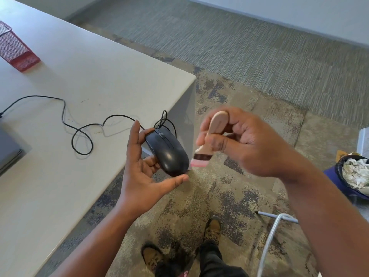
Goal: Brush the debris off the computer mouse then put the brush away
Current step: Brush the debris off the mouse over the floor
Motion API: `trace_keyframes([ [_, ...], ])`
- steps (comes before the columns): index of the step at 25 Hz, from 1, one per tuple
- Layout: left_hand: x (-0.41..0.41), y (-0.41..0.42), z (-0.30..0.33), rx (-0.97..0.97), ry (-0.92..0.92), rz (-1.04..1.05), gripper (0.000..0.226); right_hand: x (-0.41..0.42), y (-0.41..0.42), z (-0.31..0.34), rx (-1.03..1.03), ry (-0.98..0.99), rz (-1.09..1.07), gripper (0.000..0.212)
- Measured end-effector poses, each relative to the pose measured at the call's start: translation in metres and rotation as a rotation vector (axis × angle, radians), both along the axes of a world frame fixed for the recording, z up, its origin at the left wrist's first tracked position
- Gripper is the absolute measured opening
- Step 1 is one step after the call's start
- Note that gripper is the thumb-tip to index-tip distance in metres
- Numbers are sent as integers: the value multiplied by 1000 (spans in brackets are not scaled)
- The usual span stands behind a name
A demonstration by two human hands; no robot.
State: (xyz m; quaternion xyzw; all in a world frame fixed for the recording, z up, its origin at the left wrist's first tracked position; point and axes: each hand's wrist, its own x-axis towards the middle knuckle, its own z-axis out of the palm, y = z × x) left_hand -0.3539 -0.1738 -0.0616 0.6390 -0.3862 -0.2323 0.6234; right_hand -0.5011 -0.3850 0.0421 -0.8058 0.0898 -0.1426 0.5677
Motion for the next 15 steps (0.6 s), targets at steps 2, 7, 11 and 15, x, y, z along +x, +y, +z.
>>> trace_keyframes([
  [2,1,2,0,-2,-25,-9,145,-1,-8,-4,93,-44,-79,13],
  [7,0,2,2,24,-132,25,146,3,-5,-16,348,-206,-265,15],
  [11,0,4,4,21,-104,11,145,5,0,-21,463,-265,-261,14],
  [15,0,5,9,44,-77,2,148,4,2,-24,444,-220,-212,15],
])
